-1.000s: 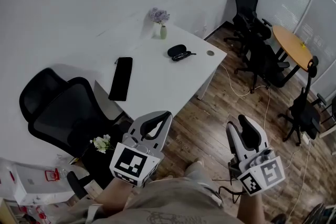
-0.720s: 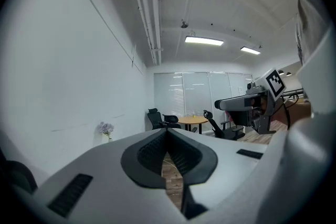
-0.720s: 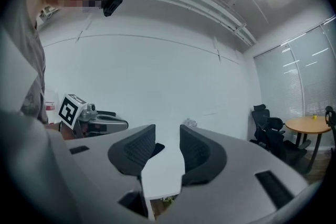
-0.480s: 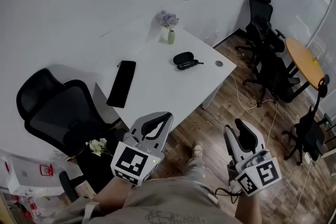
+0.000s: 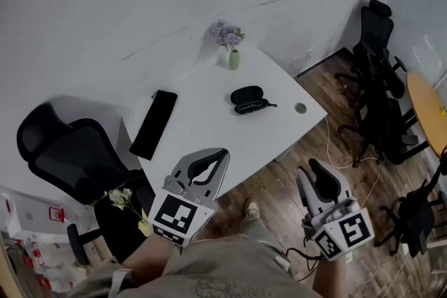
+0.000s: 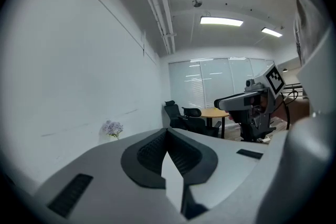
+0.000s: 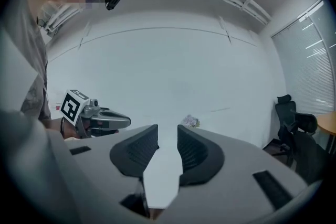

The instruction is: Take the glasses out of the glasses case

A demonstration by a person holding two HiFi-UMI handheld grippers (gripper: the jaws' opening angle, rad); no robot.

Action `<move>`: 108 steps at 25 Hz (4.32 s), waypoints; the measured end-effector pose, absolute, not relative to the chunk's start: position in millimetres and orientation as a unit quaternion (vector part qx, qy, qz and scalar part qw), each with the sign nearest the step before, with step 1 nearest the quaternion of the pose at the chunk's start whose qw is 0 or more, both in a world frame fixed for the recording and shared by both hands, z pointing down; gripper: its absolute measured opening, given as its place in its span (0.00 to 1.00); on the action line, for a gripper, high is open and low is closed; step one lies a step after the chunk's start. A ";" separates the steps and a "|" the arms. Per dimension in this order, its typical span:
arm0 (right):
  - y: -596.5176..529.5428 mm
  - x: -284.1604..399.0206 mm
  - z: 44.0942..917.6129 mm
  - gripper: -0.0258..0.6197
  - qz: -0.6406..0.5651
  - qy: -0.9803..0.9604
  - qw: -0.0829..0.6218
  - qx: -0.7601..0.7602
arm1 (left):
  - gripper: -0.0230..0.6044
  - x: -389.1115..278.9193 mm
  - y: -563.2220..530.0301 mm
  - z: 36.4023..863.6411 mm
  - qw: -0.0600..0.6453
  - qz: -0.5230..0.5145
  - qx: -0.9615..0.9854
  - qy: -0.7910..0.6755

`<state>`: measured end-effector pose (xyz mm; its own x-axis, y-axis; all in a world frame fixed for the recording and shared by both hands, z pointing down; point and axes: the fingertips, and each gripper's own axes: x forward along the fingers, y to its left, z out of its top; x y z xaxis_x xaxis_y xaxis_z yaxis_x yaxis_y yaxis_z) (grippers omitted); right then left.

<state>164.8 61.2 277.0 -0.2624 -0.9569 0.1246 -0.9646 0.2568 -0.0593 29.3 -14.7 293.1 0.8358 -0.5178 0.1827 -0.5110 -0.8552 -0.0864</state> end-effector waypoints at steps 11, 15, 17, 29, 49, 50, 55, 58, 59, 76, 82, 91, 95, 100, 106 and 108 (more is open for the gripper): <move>-72.6 255.4 289.7 0.24 0.072 -0.857 0.072 0.504 | 0.06 121.3 -109.3 297.5 -0.007 -0.144 -0.926 0.349; -100.2 265.0 295.6 0.24 0.068 -0.873 0.085 0.476 | 0.06 129.5 -127.5 305.3 -0.020 -0.161 -0.916 0.368; -107.6 263.5 299.5 0.24 0.083 -0.885 0.074 0.453 | 0.06 128.9 -132.1 310.9 -0.027 -0.169 -0.911 0.374; -167.1 250.7 357.8 0.24 0.076 -0.883 0.220 0.407 | 0.06 110.9 -171.4 330.6 -0.052 -0.167 -0.906 0.386; -281.9 211.2 561.1 0.28 0.035 -0.837 0.436 0.329 | 0.06 92.3 -266.8 457.9 -0.146 -0.206 -0.887 0.387; -284.5 211.3 571.8 0.28 0.031 -0.833 0.449 0.321 | 0.06 92.0 -267.9 464.7 -0.152 -0.208 -0.886 0.386; -294.2 211.0 615.8 0.28 0.009 -0.817 0.502 0.283 | 0.06 86.6 -275.2 493.3 -0.174 -0.216 -0.880 0.385; -299.6 211.0 635.8 0.28 -0.004 -0.808 0.527 0.262 | 0.06 84.4 -276.6 506.4 -0.178 -0.225 -0.879 0.381; -300.8 211.0 641.9 0.28 -0.005 -0.806 0.535 0.255 | 0.06 83.8 -275.9 510.3 -0.179 -0.229 -0.878 0.379; -286.7 205.3 690.6 0.26 -0.028 -0.776 0.613 0.147 | 0.06 79.5 -266.6 541.4 -0.211 -0.246 -0.874 0.363; -295.4 206.7 679.0 0.22 -0.003 -0.785 0.580 0.215 | 0.06 76.6 -263.9 540.2 -0.208 -0.247 -0.874 0.362; -311.5 207.9 576.9 0.21 0.079 -0.831 0.410 0.367 | 0.06 67.9 -262.4 506.4 -0.186 -0.233 -0.878 0.374; -309.3 205.9 508.6 0.21 0.061 -0.842 0.345 0.411 | 0.06 64.9 -265.3 477.8 -0.167 -0.216 -0.883 0.382; -291.0 202.6 430.4 0.21 0.032 -0.848 0.280 0.449 | 0.06 62.6 -267.3 436.4 -0.142 -0.186 -0.891 0.389; -261.2 201.9 348.8 0.21 -0.023 -0.853 0.221 0.472 | 0.06 57.6 -265.1 371.9 -0.088 -0.149 -0.899 0.403; -249.3 199.6 325.0 0.21 -0.036 -0.855 0.200 0.477 | 0.06 53.9 -262.1 350.6 -0.070 -0.136 -0.900 0.407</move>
